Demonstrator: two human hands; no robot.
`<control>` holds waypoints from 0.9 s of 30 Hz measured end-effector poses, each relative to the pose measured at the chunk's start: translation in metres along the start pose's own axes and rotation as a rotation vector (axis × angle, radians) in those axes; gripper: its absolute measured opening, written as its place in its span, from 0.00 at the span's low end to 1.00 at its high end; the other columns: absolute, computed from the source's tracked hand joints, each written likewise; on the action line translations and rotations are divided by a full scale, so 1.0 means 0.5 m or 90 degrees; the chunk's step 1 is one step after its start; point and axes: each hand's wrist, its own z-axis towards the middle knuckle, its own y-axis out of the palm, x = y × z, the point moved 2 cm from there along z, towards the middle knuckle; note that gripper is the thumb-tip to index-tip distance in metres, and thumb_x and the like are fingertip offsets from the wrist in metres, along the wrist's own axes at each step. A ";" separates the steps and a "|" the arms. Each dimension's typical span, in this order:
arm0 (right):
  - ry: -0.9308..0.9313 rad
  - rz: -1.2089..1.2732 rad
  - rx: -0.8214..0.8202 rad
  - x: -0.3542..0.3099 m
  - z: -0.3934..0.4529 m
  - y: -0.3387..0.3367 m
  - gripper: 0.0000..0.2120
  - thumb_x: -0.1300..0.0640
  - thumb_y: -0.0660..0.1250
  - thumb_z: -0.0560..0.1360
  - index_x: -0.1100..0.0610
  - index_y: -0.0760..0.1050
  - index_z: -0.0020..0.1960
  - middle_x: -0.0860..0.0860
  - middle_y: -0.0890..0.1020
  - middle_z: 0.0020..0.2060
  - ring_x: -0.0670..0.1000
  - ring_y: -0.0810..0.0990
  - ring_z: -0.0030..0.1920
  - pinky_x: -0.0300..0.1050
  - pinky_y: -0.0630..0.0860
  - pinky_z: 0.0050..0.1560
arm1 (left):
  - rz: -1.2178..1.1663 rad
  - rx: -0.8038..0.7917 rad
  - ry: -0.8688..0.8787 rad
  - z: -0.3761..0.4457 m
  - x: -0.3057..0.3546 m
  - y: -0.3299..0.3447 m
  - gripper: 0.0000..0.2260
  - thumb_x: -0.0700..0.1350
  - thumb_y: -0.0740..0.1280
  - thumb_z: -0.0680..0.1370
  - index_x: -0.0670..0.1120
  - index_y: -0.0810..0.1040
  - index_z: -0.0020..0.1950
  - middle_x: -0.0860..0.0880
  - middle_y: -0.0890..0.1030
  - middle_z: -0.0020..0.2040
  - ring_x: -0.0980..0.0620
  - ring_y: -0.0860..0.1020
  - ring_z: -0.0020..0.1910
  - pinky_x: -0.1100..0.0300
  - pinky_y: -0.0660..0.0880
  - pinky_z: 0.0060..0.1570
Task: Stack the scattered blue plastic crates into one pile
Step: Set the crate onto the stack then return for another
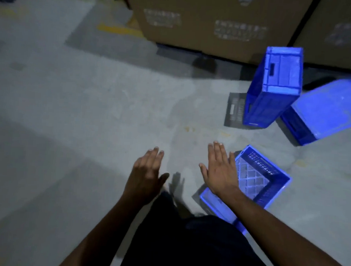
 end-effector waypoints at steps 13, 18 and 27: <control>0.571 0.090 0.058 -0.050 0.261 0.025 0.35 0.42 0.54 0.81 0.62 0.54 0.80 0.59 0.58 0.79 0.58 0.54 0.79 0.65 0.53 0.75 | 0.078 -0.168 0.381 0.616 -0.137 -0.092 0.32 0.61 0.53 0.80 0.49 0.55 0.81 0.48 0.54 0.82 0.47 0.53 0.80 0.48 0.54 0.75; 0.747 0.082 0.135 -0.069 0.245 -0.018 0.35 0.42 0.56 0.79 0.63 0.58 0.78 0.60 0.60 0.78 0.58 0.57 0.79 0.65 0.54 0.75 | 0.153 -0.210 0.611 0.736 -0.032 -0.083 0.34 0.63 0.49 0.78 0.46 0.57 0.80 0.45 0.57 0.81 0.45 0.56 0.79 0.46 0.57 0.74; 1.053 0.135 0.220 -0.194 0.201 0.020 0.35 0.40 0.48 0.80 0.62 0.57 0.79 0.59 0.58 0.79 0.58 0.55 0.79 0.66 0.55 0.75 | 0.233 -0.273 0.924 0.735 0.109 -0.016 0.32 0.60 0.56 0.82 0.48 0.52 0.81 0.48 0.51 0.82 0.47 0.52 0.80 0.48 0.54 0.75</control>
